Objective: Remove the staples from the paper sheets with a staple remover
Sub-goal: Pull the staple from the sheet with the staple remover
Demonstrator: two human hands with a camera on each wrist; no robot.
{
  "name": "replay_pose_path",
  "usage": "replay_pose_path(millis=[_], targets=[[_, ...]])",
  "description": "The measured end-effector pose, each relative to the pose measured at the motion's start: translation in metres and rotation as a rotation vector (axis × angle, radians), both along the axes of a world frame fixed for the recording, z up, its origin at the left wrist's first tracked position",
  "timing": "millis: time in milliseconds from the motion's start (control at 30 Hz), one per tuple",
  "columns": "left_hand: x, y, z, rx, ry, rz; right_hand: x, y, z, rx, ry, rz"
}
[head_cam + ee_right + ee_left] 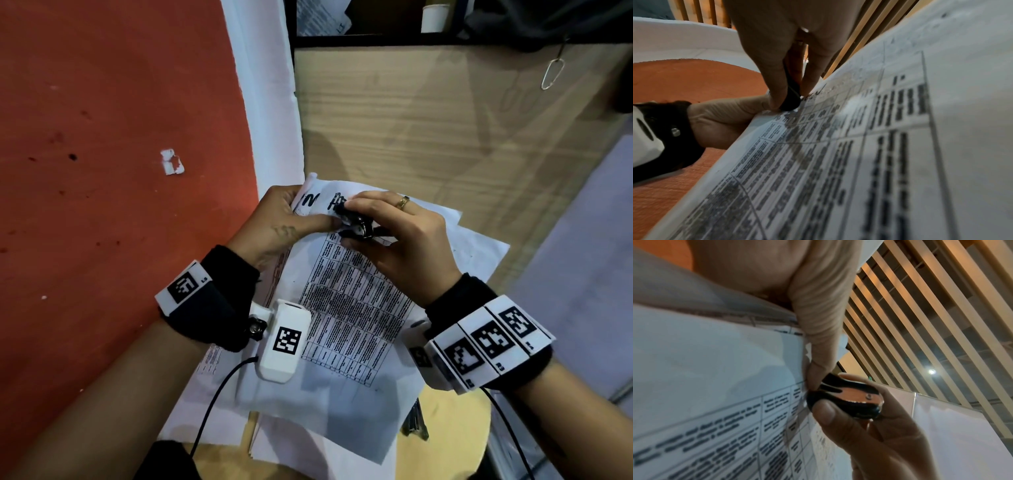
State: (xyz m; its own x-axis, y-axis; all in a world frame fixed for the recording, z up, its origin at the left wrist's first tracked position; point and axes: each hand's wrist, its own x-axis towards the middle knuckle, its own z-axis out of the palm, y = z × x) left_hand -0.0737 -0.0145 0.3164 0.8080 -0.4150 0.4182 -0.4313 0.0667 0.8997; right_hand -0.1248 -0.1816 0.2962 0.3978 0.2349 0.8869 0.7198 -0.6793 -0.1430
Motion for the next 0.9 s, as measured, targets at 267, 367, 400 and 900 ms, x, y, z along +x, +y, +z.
replay_pose_path(millis=[267,367,400,900], targets=[[0.003,0.006,0.001,0.024,0.081,-0.115,0.001,0.001,0.004,-0.052,-0.035,-0.064],[0.003,0.006,-0.002,-0.024,0.11,-0.1,0.0,0.001,0.003,0.008,0.006,-0.038],[0.004,0.005,-0.003,-0.05,0.116,-0.071,0.0,0.002,0.003,0.043,0.029,-0.03],[-0.005,-0.013,-0.013,-0.244,0.079,0.13,-0.002,0.033,-0.004,0.739,0.602,-0.015]])
